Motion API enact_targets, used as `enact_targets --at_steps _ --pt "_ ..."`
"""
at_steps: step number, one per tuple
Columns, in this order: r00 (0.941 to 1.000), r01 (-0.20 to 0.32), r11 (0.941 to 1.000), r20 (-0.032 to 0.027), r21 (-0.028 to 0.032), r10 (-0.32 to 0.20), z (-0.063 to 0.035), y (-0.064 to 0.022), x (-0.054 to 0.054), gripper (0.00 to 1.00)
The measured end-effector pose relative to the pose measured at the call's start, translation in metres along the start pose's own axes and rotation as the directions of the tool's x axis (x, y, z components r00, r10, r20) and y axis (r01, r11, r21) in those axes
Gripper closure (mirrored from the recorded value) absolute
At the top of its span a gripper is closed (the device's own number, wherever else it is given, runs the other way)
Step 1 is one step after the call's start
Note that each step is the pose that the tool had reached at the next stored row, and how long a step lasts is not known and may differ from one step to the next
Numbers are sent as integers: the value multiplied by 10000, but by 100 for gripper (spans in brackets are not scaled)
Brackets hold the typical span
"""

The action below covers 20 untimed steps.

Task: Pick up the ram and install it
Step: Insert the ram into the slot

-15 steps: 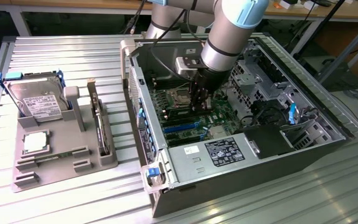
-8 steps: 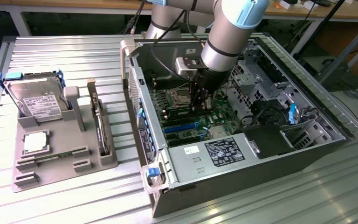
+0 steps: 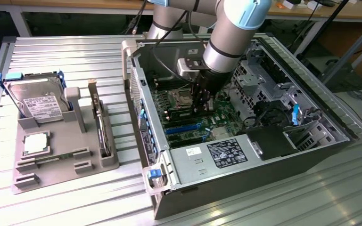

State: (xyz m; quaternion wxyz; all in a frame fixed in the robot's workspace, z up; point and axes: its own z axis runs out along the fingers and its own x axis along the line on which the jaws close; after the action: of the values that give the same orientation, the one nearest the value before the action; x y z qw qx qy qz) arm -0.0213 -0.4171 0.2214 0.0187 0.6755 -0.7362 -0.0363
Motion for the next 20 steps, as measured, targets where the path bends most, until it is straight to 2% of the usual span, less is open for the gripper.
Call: enact_targets --at_steps 2,3,5,7,8,9,10,12,16,18,19,20 --pt "10000 0 10000 0 0 0 0 0 0 84" --pt "10000 0 10000 -2 -1 0 -7 0 0 77" --pt "10000 0 10000 -13 1 0 -90 7 -4 77" --pt "10000 -6 10000 -74 6 6 -187 16 -18 77" --pt "9999 -13 10000 -164 15 13 -288 25 -36 77" --pt "9998 -16 10000 -208 18 16 -371 33 -45 77" --pt "9998 -17 10000 -220 19 17 -411 35 -46 79" --pt "9997 2 10000 -227 19 -2 -528 45 -49 89" --pt "9952 939 9956 -287 -5 -939 -543 46 -49 89" --pt "9900 1378 9905 -318 -18 -1378 -619 52 -51 89" --pt "9884 1481 9890 -326 -22 -1481 -631 48 -51 89" --pt "9883 1480 9890 -365 -31 -1481 -631 44 -56 89"
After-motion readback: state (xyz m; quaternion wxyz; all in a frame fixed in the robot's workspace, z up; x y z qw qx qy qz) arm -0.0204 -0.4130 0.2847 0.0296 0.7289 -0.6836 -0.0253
